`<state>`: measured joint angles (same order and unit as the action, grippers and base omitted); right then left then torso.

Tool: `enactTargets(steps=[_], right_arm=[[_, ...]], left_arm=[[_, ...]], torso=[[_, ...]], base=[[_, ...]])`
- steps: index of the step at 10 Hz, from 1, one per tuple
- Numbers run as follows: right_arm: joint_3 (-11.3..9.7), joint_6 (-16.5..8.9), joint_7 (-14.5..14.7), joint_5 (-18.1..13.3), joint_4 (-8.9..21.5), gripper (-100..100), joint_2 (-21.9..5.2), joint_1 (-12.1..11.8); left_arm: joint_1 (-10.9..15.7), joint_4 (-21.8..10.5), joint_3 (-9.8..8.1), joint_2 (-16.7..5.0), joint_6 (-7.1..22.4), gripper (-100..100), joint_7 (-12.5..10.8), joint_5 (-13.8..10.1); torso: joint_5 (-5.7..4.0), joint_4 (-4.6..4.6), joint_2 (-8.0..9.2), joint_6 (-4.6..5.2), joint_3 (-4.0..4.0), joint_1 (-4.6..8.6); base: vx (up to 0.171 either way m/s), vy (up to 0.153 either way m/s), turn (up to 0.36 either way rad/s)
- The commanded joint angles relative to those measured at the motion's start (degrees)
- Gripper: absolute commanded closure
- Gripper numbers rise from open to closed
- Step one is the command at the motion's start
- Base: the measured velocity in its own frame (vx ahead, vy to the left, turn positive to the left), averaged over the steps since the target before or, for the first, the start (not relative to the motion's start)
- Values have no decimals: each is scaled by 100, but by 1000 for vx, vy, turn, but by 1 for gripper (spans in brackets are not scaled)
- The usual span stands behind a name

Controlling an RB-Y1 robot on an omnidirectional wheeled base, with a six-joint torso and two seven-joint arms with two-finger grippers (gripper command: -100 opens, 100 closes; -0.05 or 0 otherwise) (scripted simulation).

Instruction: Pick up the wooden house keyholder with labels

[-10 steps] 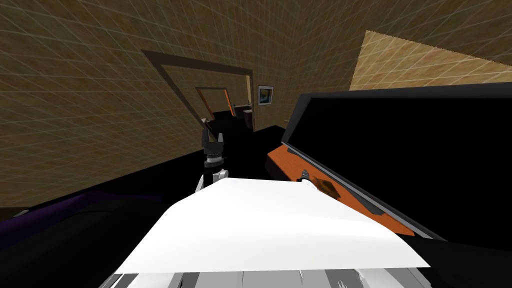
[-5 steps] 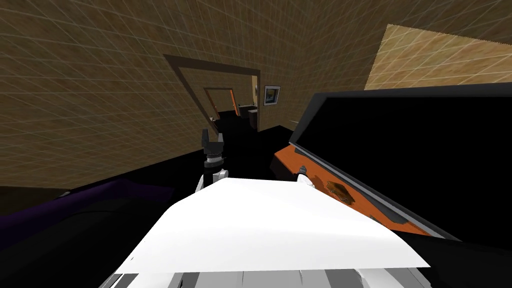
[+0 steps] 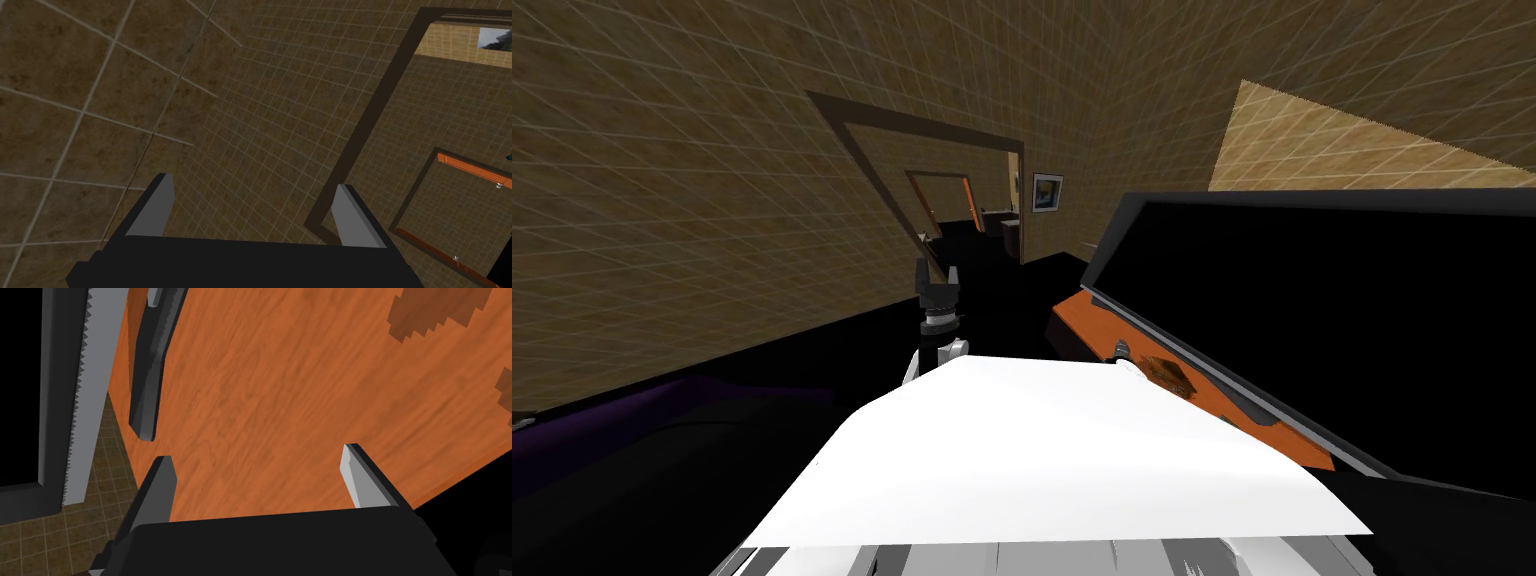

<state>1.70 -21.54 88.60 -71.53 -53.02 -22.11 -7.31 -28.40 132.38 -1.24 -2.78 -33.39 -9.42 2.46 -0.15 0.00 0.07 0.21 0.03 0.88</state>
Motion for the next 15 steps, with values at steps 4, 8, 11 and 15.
enactTargets(steps=[4, 8, 11, 15], right_arm=[[-301, 235, -309, -6, 251, -100, -353, -250], [-621, 450, -554, 6, 450, -100, -732, -541], [-624, 464, -709, -113, 532, -100, -730, -496], [-676, 280, -655, -186, 543, -100, -513, -467]], left_arm=[[0, 0, 1, 1, 0, 0, 0, 0], [0, 0, 1, 1, 0, 0, 0, 0], [1, 0, 1, 1, 0, 0, 0, 0], [1, 0, 1, 1, 0, 0, 0, 0]], torso=[[8, 2, 8, -2, 4, -38], [7, 1, 5, 0, 3, -26], [8, 4, 13, -6, 7, -49], [5, 3, 10, -7, 6, -33]], base=[[33, -128, -71], [36, -124, -98], [17, -78, -15], [9, -66, 33]])
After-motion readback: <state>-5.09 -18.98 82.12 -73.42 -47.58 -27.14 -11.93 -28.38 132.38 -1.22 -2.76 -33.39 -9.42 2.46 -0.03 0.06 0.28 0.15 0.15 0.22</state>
